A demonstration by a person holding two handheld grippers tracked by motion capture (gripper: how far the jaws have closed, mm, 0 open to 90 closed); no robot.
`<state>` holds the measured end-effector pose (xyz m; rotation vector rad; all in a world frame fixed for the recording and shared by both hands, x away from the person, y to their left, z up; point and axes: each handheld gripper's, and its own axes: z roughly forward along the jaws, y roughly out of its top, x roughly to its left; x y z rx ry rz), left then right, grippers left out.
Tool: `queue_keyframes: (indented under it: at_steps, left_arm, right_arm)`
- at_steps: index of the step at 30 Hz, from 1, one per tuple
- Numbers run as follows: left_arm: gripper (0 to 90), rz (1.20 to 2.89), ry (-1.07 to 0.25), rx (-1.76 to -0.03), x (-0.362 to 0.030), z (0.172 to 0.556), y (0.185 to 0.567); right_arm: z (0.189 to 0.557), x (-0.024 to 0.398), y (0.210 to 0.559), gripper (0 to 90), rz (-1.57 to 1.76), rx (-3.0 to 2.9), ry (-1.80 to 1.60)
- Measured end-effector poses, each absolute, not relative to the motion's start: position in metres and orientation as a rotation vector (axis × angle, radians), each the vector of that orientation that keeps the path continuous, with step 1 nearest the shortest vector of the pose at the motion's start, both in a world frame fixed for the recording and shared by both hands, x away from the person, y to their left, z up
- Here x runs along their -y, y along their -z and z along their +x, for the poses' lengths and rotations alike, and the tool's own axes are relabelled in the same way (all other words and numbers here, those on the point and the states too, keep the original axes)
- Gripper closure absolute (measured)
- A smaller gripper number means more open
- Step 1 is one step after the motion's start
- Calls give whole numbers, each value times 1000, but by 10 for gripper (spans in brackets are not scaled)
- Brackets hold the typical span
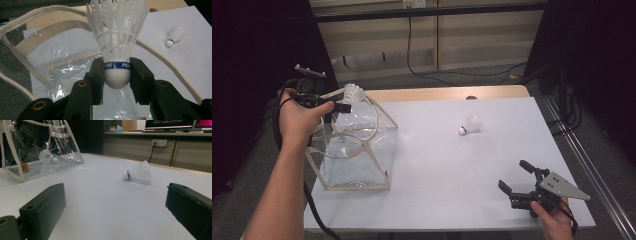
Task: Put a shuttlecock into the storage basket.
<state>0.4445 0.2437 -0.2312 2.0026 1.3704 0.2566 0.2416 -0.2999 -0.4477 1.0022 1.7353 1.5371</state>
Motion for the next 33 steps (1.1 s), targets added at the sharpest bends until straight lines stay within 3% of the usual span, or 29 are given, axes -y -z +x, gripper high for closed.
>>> queue_keyframes:
  at_steps: [33]
  left_arm:
    - [653, 2019, -261, -1449, -249, 450, 251]
  right_arm:
    - [241, 300, 448, 24, 1002, -1734, -1542]
